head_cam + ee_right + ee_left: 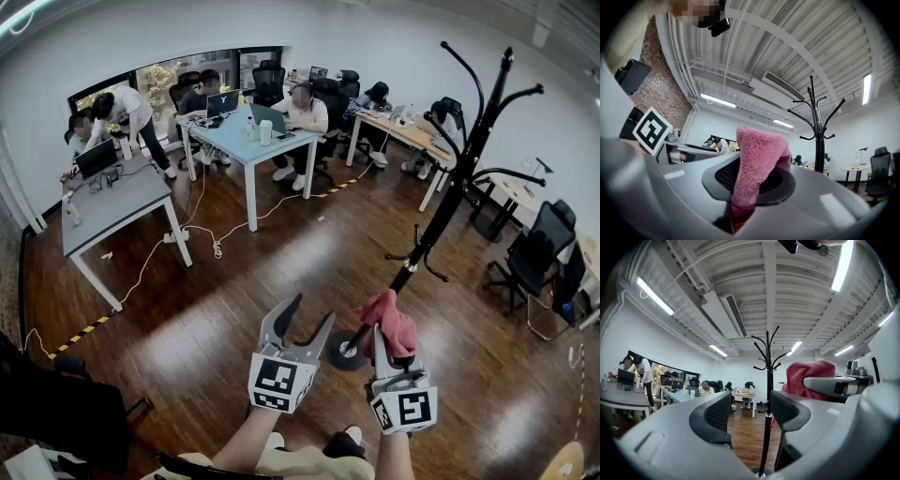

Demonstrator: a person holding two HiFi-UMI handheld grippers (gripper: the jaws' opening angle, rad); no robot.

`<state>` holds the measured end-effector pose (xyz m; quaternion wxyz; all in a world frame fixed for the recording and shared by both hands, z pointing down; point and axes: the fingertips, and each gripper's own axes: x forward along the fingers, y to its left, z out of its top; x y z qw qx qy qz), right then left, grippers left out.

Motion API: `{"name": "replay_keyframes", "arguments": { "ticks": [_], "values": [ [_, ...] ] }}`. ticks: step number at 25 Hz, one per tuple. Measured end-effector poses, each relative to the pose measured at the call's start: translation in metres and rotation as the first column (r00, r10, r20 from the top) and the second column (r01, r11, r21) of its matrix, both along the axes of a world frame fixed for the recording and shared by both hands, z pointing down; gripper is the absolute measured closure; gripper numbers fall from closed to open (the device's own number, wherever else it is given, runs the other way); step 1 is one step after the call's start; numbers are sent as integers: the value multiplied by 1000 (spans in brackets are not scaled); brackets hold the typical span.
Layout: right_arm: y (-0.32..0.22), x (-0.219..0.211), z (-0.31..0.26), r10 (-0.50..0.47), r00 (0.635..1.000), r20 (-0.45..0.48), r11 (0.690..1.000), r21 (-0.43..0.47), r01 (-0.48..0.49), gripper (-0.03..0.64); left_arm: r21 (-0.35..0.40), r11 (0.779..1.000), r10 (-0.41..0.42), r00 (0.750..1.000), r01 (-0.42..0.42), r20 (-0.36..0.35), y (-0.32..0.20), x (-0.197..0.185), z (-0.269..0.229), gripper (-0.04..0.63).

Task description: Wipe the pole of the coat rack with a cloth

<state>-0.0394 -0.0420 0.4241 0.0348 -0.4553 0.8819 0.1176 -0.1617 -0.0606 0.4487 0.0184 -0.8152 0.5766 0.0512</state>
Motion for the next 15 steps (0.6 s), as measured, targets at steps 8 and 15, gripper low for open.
{"name": "replay_keyframes", "arguments": {
  "ticks": [8, 15],
  "values": [
    [-40, 44, 11, 9, 1000, 8, 1000, -10, -9, 557, -4, 1000, 17, 1000, -17, 16, -42, 47, 5, 351],
    [-99, 148, -28, 15, 999, 32, 999, 39, -17, 557, 52, 999, 4, 1000, -5, 23, -108, 141, -36, 351]
  ]
}}
